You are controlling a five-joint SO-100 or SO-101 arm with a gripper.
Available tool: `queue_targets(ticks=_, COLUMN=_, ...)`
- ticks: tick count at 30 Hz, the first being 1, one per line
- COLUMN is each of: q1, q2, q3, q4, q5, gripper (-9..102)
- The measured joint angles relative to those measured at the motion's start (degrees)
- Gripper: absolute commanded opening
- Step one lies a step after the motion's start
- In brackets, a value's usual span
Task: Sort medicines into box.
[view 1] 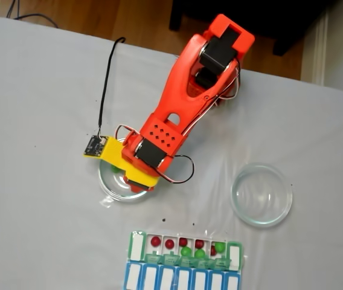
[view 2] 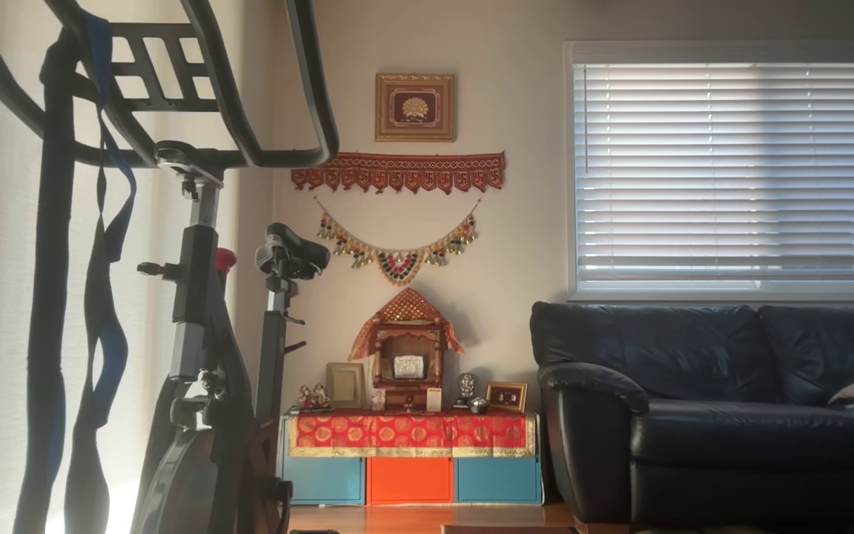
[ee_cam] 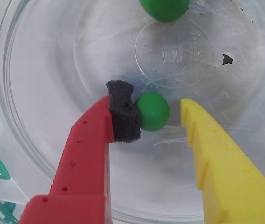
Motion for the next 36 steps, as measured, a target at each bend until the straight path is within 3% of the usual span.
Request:
queue_targets(ticks=19, q1=-1.7, q2=-1.2, q3=-0.9, q4=2.5, q5=-3.9, gripper=2)
queue_targets(ticks=32, q1=1.8, q2=-1.8, q3=-6.5, q4=11.2, q5=-6.3, gripper=2)
queue_targets(ticks=36, q1=2.0, q2=-1.6, q3=-7.1, q4=10.5, q5=-6.0, gripper=2)
